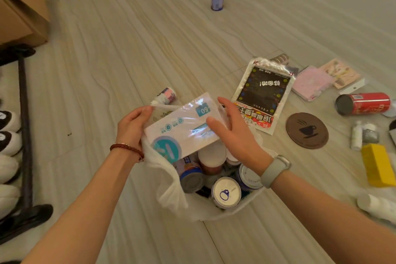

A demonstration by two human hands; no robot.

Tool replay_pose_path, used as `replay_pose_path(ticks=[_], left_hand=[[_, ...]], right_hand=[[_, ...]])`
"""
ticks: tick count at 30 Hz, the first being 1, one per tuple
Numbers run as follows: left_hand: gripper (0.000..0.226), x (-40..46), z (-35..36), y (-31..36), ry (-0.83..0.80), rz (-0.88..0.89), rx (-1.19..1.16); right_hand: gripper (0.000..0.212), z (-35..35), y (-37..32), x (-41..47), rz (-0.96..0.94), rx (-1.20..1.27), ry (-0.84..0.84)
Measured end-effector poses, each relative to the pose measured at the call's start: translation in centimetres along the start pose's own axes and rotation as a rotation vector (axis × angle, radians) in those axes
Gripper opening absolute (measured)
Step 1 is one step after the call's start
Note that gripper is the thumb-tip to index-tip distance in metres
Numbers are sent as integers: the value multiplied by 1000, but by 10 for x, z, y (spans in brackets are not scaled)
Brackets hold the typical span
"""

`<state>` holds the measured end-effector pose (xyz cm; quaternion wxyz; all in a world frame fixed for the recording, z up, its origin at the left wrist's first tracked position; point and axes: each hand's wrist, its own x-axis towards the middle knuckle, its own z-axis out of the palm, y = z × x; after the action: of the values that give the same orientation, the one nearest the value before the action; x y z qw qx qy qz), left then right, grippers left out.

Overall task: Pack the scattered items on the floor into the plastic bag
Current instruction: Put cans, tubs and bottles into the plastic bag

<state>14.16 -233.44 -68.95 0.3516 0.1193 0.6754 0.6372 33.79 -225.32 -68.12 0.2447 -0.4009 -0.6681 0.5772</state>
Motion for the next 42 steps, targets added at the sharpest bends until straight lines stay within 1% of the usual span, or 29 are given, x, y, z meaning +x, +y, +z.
replay_pose_path(ticks=[2, 4, 7, 8, 10, 12, 13, 15, 17, 18, 20, 22, 25, 27, 28, 29, 32, 33, 35, 37, 38, 40, 42], left_hand=[[13, -2, -1, 5, -9, 45, 10], [13, -5, 2, 9, -22, 105, 83], [10, -6, 10, 12, -28, 165, 177], [9, -5, 11, 12, -24, 163, 190], [7, -5, 10, 10, -13, 145, 200], [10, -6, 11, 8, -6, 133, 200], [11, -7, 11, 8, -1, 130, 199], [11, -7, 13, 9, 3, 128, 198], [10, -8, 14, 10, 9, 130, 187], [10, -8, 15, 11, 16, 131, 180], [15, -8, 15, 13, 27, 143, 130], [20, -9, 15, 17, 39, 168, 67], [13, -14, 17, 21, 57, 233, 53], [12, -19, 18, 20, 79, 292, 113], [14, -20, 18, 18, 99, 314, 160], [16, -19, 17, 18, 111, 321, 216], [21, -16, 15, 19, 107, 261, 507], [23, -17, 17, 20, 99, 267, 592], [31, -27, 30, 24, 83, 388, 701], [36, -49, 51, 29, 55, 592, 783], [38, -61, 64, 29, 14, 707, 816], [36, -89, 94, 23, -113, 910, 843], [32, -117, 125, 6, -298, 1064, 836]], right_hand=[[65, 0, -1, 0, -91, -144, -20], [68, -1, 2, 4, -127, -335, -58], [67, -6, 3, 17, -45, -662, -92], [65, -11, 3, 20, -9, -683, -112], [59, -23, 11, 22, 64, -567, -130], [52, -37, 27, 21, 134, -512, -75], [47, -44, 35, 21, 181, -539, -51], [27, -52, 42, 21, 236, -622, -52], [38, -55, 37, 22, 185, -606, 31], [41, -56, 31, 23, 143, -548, 125], [40, -61, 15, 23, 39, -421, 365], [39, -67, -2, 23, -57, -352, 528], [29, -72, -20, 16, -196, -312, 643], [24, -71, -23, 7, -283, -312, 694], [23, -71, -21, 3, -301, -336, 691], [24, -70, -17, 0, -290, -380, 653], [18, -70, 1, -9, -181, -592, 430], [16, -70, 4, -12, -159, -632, 379], [25, -73, 7, -21, -174, -610, 313], [39, -82, 8, -34, -252, -566, 290], [44, -89, 9, -41, -283, -554, 304], [48, -108, 16, -60, -299, -550, 367], [47, -136, 33, -84, -246, -552, 472]])
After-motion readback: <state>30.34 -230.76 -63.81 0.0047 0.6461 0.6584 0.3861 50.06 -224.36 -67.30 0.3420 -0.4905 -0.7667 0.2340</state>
